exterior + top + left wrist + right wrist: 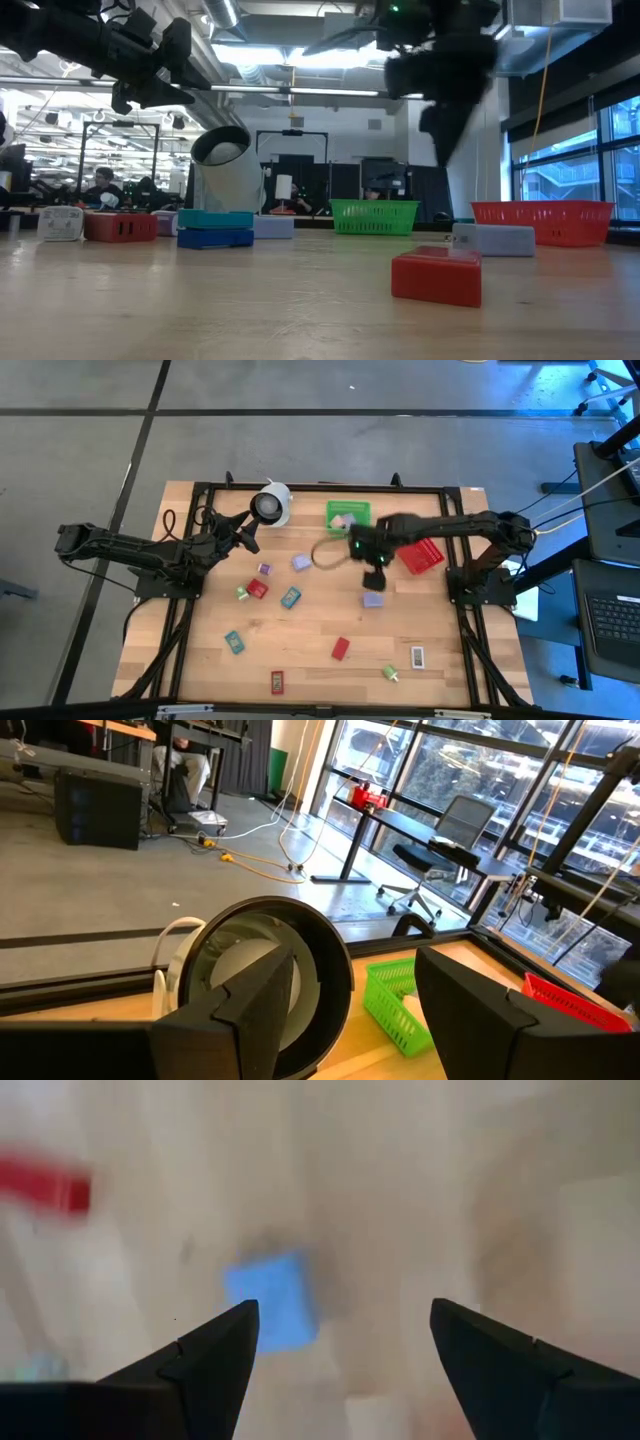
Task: Pick & Place Office items
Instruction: Put the bottom light blue charger adapter into the green bin
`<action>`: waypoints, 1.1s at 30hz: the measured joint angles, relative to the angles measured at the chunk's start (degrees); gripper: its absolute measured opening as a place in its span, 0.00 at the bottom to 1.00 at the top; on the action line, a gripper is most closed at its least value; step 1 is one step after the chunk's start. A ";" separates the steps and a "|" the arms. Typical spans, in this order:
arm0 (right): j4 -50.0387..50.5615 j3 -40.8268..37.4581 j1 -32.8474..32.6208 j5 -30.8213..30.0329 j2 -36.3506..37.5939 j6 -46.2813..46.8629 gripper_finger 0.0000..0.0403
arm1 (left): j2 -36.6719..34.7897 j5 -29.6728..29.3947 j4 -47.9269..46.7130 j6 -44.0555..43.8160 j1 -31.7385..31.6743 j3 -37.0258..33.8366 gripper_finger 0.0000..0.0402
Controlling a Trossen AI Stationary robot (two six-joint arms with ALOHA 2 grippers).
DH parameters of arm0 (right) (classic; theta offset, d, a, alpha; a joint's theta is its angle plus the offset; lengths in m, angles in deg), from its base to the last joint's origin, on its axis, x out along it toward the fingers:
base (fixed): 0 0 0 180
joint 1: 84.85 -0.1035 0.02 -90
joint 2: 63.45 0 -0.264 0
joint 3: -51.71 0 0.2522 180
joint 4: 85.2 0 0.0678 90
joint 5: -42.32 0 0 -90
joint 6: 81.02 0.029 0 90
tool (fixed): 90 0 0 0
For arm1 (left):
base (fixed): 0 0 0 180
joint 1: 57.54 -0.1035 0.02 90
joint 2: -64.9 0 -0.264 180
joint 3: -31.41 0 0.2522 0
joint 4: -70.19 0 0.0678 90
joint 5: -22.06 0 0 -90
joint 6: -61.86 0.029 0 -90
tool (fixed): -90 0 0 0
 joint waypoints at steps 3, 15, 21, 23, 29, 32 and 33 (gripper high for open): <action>-1.77 -3.45 -3.46 0.26 0.00 -6.82 0.73 | 0.01 -0.01 -0.01 0.00 0.02 0.00 0.52; -14.30 -10.89 -13.32 -4.17 -0.14 -8.91 0.73 | 0.02 -0.02 -0.02 0.00 0.00 0.00 0.52; -21.72 -14.45 -14.86 -7.22 -1.03 -4.58 0.73 | 0.00 -0.02 0.00 0.00 -0.01 0.00 0.52; -22.89 -15.40 -14.93 -7.50 -1.03 -4.32 0.73 | 0.02 -0.02 -0.02 0.00 0.02 0.00 0.52; -26.26 -18.99 -14.90 -9.32 -1.02 -4.31 0.73 | 0.00 -0.02 -0.01 0.00 0.01 0.00 0.52; -29.34 -22.29 -14.93 -9.29 -1.01 -3.35 0.73 | 0.00 0.00 0.00 0.00 0.02 0.00 0.52; -30.24 -23.15 -14.93 -9.52 -1.00 -2.74 0.73 | 0.00 0.00 -0.02 0.00 0.02 0.00 0.52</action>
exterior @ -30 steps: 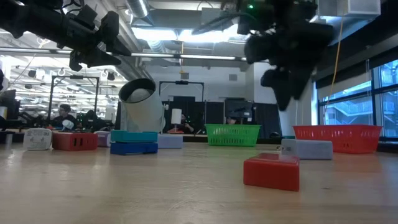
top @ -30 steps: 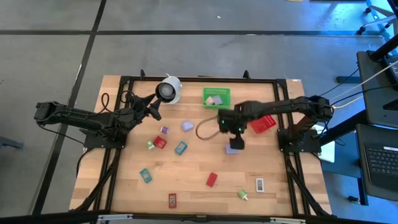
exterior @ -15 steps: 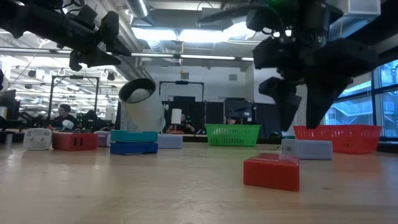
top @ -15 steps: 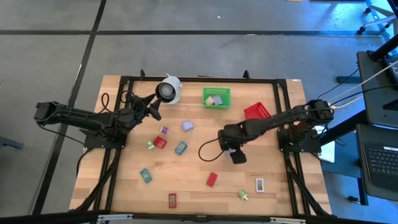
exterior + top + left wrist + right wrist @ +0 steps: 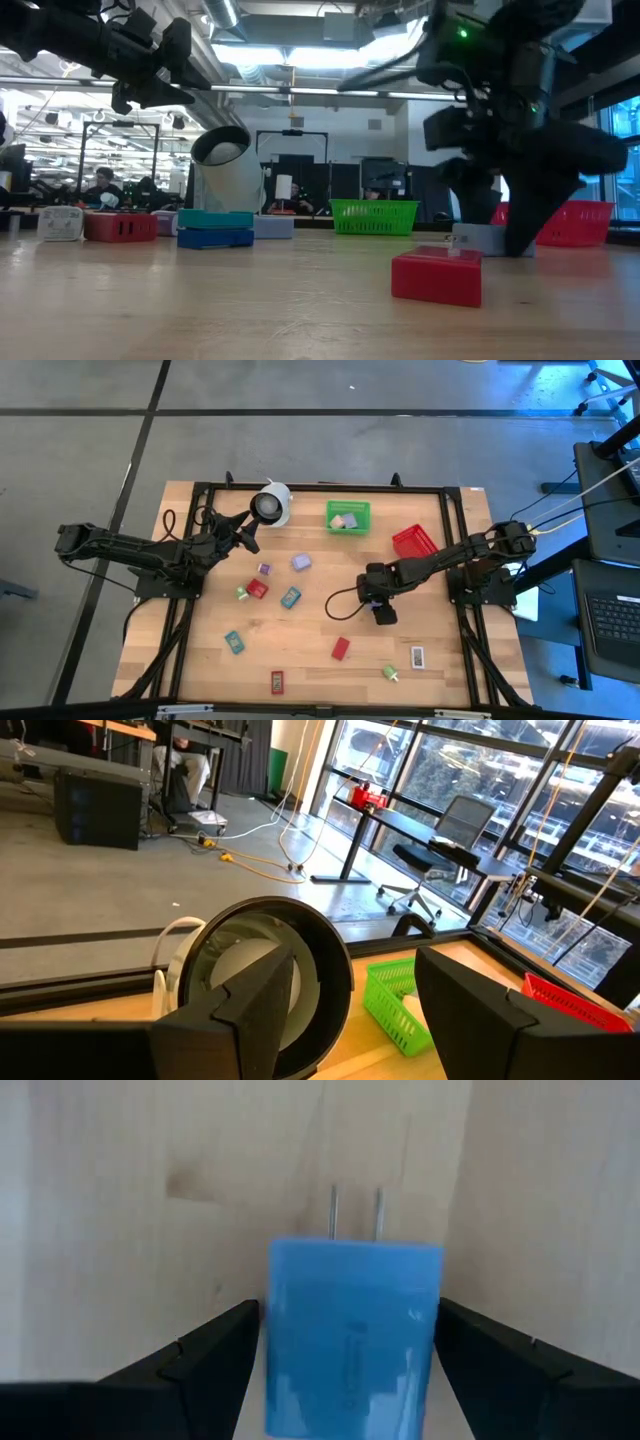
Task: Pick & Place Office items
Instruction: Put the bottom light blue charger adapter into the green bin
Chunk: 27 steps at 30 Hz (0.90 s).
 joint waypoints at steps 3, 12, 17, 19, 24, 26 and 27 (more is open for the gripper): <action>-1.19 -0.80 -0.02 -0.67 0.17 4.86 0.73 | 0.01 0.00 0.01 0.00 -0.01 0.00 0.52; -1.98 -0.85 0.02 -1.18 0.14 15.15 0.61 | 0.00 -0.02 0.00 0.00 -0.02 0.00 0.52; -1.98 -0.70 0.08 -1.24 0.14 22.46 0.52 | 0.02 -0.02 0.00 0.00 -0.02 0.00 0.52; -1.65 -0.10 0.40 -1.09 0.05 25.25 0.52 | 0.00 -0.02 0.00 0.00 0.00 0.00 0.52; 2.48 5.02 2.46 -0.25 -0.23 26.82 0.52 | 0.02 0.00 0.00 0.00 0.00 0.00 0.52; 4.80 8.60 3.53 -2.65 -0.14 25.49 0.52 | 0.00 -0.02 0.01 0.00 -0.01 0.00 0.52; 6.36 10.16 4.05 -4.71 -0.14 24.23 0.52 | 0.00 0.00 0.00 0.00 -0.01 0.00 0.52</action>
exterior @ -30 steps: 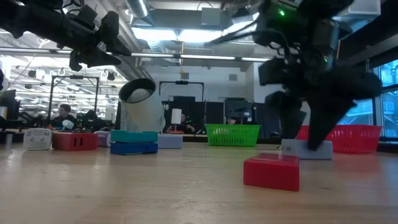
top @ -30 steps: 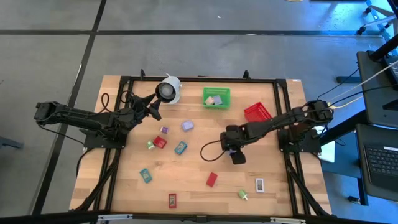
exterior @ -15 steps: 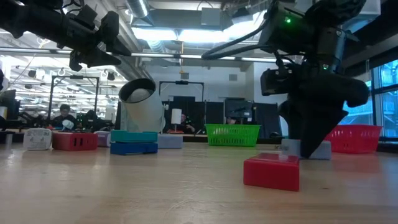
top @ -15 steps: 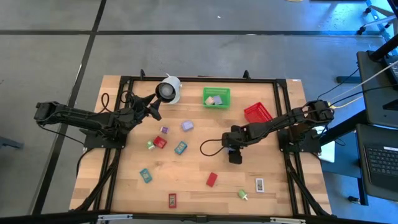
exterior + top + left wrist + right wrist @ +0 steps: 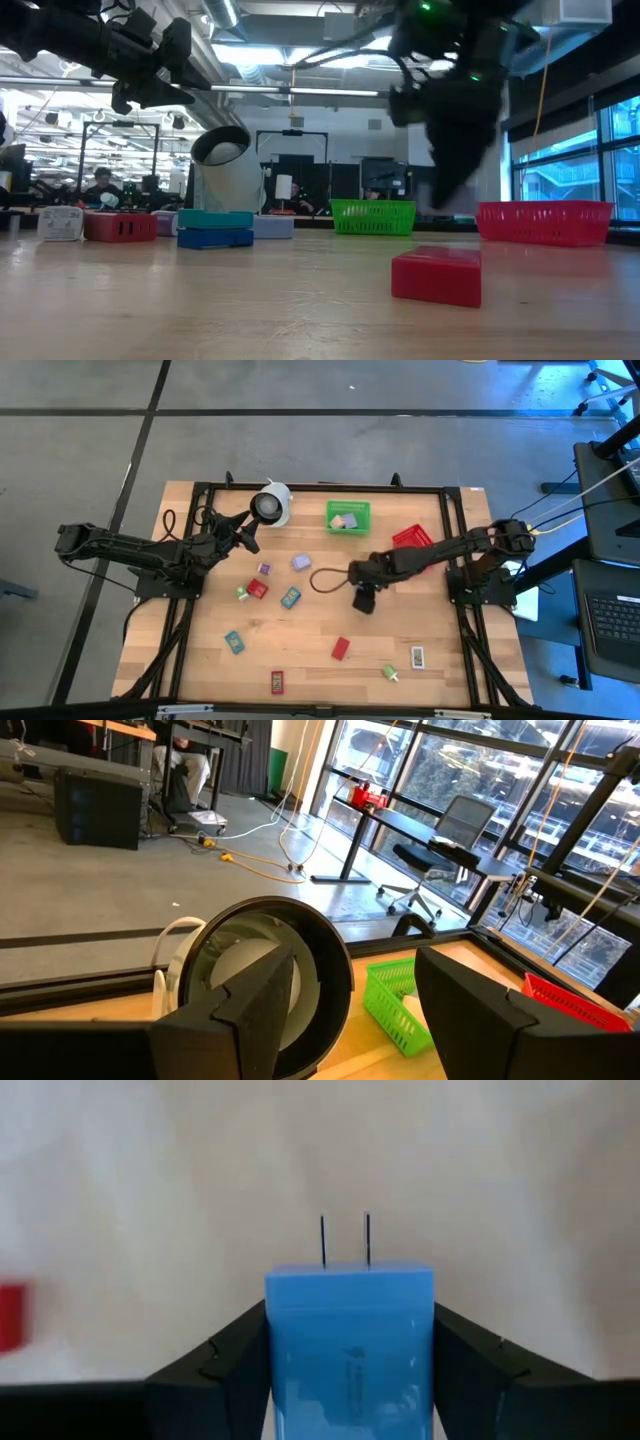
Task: Pick & Place Office items
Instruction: Put the bottom light blue charger adapter into the green bin
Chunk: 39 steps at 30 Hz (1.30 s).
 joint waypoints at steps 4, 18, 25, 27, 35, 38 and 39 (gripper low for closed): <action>0.98 8.00 2.46 -10.83 0.00 -6.08 0.52 | 0.00 0.00 0.00 0.00 0.01 0.00 0.52; -10.83 33.69 10.85 -29.62 0.13 -15.69 0.53 | 0.00 0.01 0.01 0.00 0.01 0.00 0.52; -20.51 35.06 11.11 -15.91 0.17 -29.05 0.54 | 0.01 0.01 0.01 0.00 -0.01 0.00 0.52; -19.92 35.06 11.90 -16.11 0.17 -29.98 0.54 | 0.02 0.01 0.02 0.00 0.01 0.00 0.52; -8.08 31.66 19.28 -17.95 0.17 -20.02 0.54 | 0.00 0.01 0.00 0.00 0.01 0.00 0.52; -6.06 26.33 21.84 -17.93 0.17 -13.79 0.54 | 0.00 0.01 0.00 0.00 0.00 0.00 0.52; -5.87 24.25 22.60 -17.93 0.17 -11.67 0.54 | 0.00 0.00 0.00 0.00 -0.01 0.00 0.52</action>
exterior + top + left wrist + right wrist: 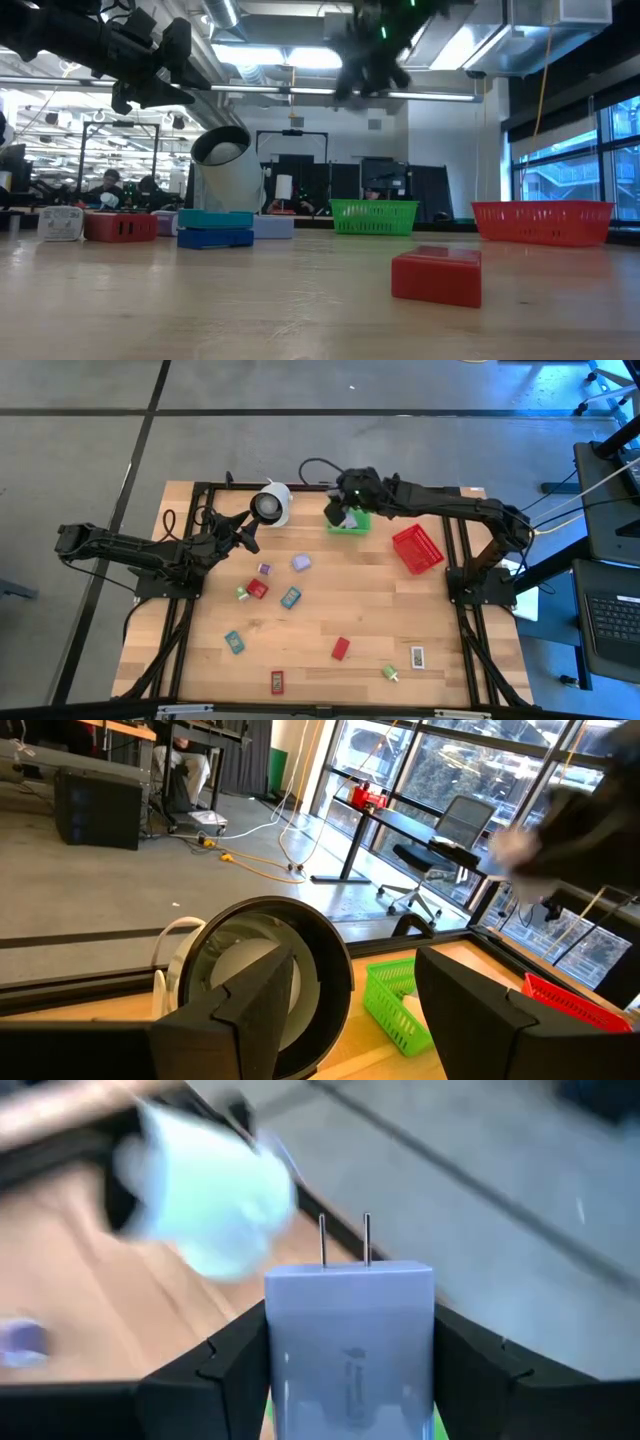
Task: Pick & Place Office items
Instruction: Put the bottom light blue charger adapter into the green bin
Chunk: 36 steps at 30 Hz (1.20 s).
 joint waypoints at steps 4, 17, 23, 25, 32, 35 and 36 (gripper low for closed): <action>-2.20 -9.00 2.95 -0.01 0.00 8.15 0.54 | 0.02 0.01 0.00 0.00 0.02 0.00 0.52; -11.93 -24.28 8.89 0.92 -0.07 18.64 0.54 | 0.00 -0.01 0.01 0.00 0.02 0.00 0.52; -14.75 -24.38 7.71 3.61 -0.07 17.28 0.54 | 0.00 -0.01 0.00 0.00 0.02 0.00 0.52; -15.98 -24.37 7.30 1.65 -0.65 15.98 0.54 | 0.00 0.00 0.02 0.00 0.01 0.00 0.52; -17.54 -24.36 7.16 -0.02 -5.56 20.13 0.54 | 0.02 -0.01 0.00 0.00 0.00 0.02 0.52; -18.26 -24.36 7.12 -0.24 -7.13 20.32 0.54 | 0.01 0.00 0.00 0.00 0.02 0.02 0.52; -18.31 -24.36 7.13 -0.30 -7.47 20.31 0.54 | 0.02 0.00 0.00 0.00 0.00 0.02 0.52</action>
